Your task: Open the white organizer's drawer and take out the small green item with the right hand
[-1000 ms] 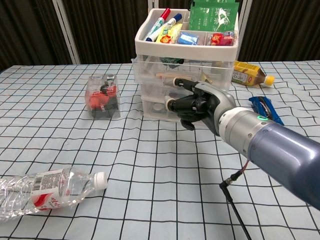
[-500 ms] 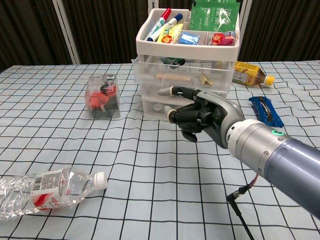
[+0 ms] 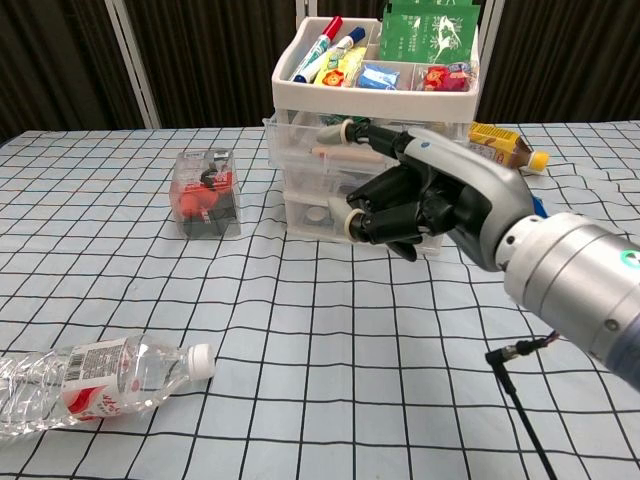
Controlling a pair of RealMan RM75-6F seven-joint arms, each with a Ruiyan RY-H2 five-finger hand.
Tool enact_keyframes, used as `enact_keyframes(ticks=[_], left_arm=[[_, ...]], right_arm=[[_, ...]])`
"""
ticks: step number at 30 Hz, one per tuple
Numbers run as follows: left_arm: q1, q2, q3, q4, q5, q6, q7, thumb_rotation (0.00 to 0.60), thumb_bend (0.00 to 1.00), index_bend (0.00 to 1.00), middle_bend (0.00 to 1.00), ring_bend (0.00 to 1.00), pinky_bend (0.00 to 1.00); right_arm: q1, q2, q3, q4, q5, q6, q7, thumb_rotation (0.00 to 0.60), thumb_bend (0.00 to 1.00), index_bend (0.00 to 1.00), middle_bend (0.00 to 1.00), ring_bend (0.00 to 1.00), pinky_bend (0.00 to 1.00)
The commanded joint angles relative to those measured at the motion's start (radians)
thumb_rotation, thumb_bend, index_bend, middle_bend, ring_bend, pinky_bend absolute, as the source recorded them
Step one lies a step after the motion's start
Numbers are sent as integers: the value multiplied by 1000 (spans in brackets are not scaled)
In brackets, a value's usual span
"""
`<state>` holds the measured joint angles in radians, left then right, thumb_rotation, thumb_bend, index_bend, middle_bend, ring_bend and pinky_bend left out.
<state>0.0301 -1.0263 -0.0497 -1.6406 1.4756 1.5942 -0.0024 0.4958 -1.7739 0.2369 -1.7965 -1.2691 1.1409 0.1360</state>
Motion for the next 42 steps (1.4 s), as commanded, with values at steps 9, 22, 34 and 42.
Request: enact_keyframes(ticks=[9, 22, 34, 42], left_arm=[[11, -2, -6, -6, 0, 29, 18, 600, 0, 0, 0, 0, 0], [11, -4, -8, -1, 4, 30, 16, 600, 0, 0, 0, 0, 0], [10, -2, -6, -1, 6, 26, 11, 600, 0, 0, 0, 0, 0], [10, -1, -6, -2, 8, 25, 10, 600, 0, 0, 0, 0, 0]], right_arm=[[62, 146, 51, -193, 131, 62, -561, 600, 364, 81, 818, 892, 808], [217, 141, 157, -180, 477, 151, -921, 600, 406, 162, 884, 935, 824], [259, 118, 147, -157, 531, 176, -913, 600, 416, 224, 885, 935, 824], [278, 112, 140, -136, 547, 183, -894, 600, 421, 243, 885, 936, 824]])
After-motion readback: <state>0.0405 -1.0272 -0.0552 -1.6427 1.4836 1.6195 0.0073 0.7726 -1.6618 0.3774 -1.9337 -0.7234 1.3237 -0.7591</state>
